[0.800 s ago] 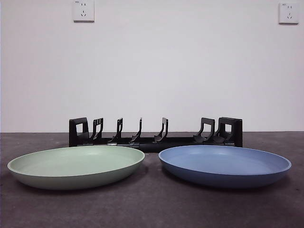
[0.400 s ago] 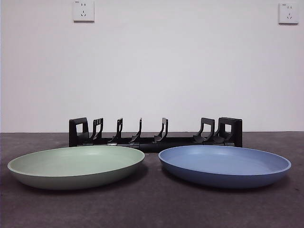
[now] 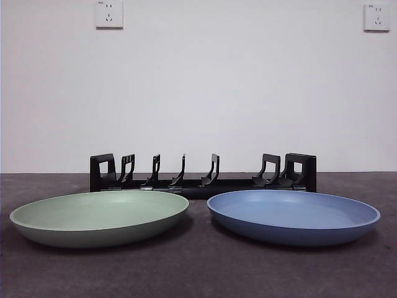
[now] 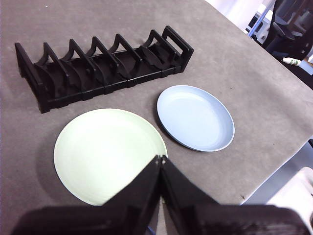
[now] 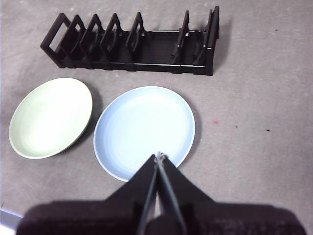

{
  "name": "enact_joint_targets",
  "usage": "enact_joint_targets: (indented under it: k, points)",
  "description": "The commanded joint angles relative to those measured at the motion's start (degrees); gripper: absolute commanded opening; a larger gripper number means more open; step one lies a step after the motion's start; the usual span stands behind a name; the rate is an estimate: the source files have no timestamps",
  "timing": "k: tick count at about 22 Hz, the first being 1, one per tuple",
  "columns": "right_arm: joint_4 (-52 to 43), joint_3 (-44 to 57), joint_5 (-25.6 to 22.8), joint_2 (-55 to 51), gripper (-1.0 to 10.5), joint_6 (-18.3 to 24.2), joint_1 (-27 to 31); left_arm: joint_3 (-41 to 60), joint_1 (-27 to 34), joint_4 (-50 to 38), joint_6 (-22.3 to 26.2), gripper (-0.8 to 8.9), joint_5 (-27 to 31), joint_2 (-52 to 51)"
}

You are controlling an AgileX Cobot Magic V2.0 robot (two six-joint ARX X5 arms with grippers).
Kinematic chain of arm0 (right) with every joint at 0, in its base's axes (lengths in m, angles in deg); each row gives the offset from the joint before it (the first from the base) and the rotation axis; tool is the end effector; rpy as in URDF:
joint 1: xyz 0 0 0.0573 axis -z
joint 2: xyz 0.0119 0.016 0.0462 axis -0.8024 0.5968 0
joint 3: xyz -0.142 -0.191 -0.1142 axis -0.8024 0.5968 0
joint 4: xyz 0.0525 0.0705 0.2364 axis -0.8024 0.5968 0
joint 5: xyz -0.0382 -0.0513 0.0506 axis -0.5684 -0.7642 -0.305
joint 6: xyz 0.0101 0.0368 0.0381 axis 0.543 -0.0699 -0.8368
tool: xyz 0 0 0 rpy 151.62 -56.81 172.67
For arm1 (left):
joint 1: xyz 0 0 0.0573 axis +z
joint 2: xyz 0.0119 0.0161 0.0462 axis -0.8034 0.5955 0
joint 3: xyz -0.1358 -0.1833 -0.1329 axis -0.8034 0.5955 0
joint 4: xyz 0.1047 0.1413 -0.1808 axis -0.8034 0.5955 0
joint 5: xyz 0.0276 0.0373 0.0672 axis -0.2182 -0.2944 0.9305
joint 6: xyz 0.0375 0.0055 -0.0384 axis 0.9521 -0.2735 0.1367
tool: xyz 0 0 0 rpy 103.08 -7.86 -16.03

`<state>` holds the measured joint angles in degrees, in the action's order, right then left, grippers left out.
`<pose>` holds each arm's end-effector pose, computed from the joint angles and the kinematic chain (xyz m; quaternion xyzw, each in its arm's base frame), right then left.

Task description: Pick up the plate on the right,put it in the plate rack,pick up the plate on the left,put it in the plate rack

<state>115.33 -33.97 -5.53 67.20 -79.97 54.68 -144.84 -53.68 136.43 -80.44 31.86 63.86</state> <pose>0.0972 0.0090 0.3666 0.0368 0.3336 0.1896 0.9227 0.0819 -0.0174 0.3442 -0.0698 0.2709 -0.3053 0.9102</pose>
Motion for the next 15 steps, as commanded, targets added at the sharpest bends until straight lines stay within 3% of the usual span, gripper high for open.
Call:
enact_joint_targets:
  k: [1, 3, 4, 7, 8, 11, 15]
  points:
    - [-0.2, -0.3, 0.2, -0.1, 0.0, 0.7, -0.6, -0.3, -0.4, -0.2, 0.9, 0.01, -0.2, 0.6]
    - [-0.4, -0.3, 0.2, -0.1, 0.1, 0.6, -0.6, -0.3, -0.5, -0.3, 0.9, 0.42, -0.2, 1.0]
    - [-0.5, -0.3, 0.2, -0.1, 0.6, 0.6, -0.6, -0.3, -0.5, -0.6, 0.9, 1.53, -0.2, 1.1]
    - [-0.5, -0.3, 0.2, 0.3, 4.7, 0.0, -0.6, -0.3, -0.6, -1.2, 0.9, 5.80, -0.3, 1.2]
    - [-0.4, -0.3, 0.2, 0.7, 5.8, 0.0, -0.6, -0.3, -0.9, -1.0, 0.9, 6.59, -0.5, 1.6]
    - [-0.4, -0.3, 0.9, 1.9, 6.0, -0.3, -0.7, -0.3, -2.2, -1.1, 3.2, 6.69, -4.2, 2.8]
    - [-0.4, -0.3, 1.2, 5.2, 6.0, -1.5, -0.7, -0.3, -5.9, -3.0, 6.8, 6.68, -4.5, 4.3]
